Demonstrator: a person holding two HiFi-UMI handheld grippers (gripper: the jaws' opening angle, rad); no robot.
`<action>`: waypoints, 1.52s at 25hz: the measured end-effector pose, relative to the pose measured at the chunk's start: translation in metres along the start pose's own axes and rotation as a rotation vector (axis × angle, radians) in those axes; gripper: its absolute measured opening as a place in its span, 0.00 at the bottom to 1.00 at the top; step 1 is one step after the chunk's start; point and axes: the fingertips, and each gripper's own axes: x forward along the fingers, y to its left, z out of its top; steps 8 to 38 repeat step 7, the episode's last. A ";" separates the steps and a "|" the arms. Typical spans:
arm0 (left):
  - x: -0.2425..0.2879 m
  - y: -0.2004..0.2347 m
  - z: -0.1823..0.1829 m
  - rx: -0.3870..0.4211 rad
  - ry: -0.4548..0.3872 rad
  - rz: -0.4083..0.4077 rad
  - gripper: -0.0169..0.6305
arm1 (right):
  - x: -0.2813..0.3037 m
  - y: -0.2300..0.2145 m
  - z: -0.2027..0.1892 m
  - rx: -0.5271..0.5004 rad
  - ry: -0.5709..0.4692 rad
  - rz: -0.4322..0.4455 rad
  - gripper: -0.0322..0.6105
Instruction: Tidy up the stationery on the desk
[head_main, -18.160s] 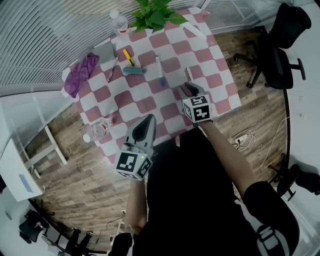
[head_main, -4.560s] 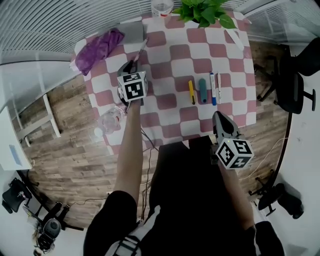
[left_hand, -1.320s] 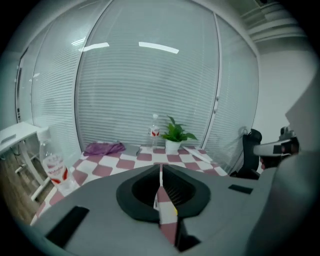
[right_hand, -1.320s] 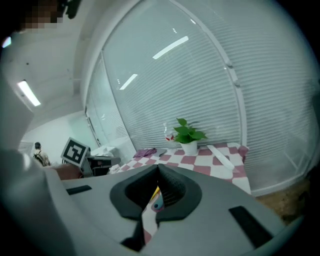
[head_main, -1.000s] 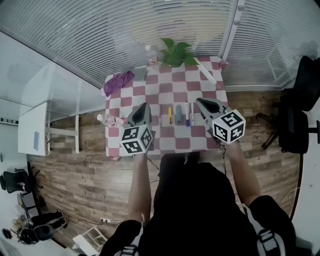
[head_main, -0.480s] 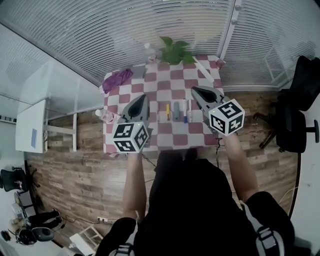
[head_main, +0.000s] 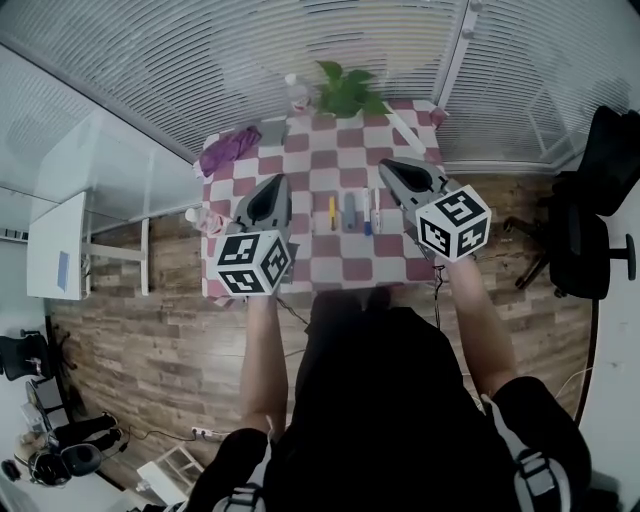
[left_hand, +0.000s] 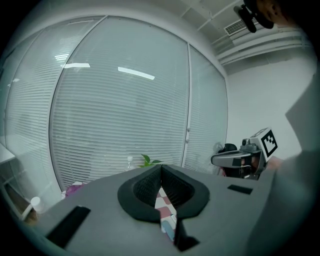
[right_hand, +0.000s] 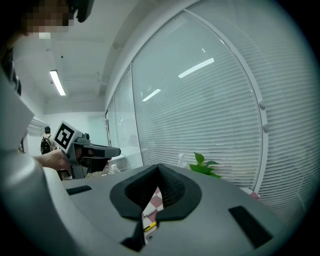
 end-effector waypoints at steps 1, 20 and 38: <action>0.000 0.000 0.001 0.001 -0.002 -0.001 0.08 | 0.000 0.000 0.001 -0.005 0.000 0.001 0.08; -0.003 -0.001 0.000 0.005 0.001 -0.004 0.08 | -0.002 0.004 -0.001 0.001 0.006 0.007 0.08; -0.003 -0.001 0.000 0.005 0.001 -0.004 0.08 | -0.002 0.004 -0.001 0.001 0.006 0.007 0.08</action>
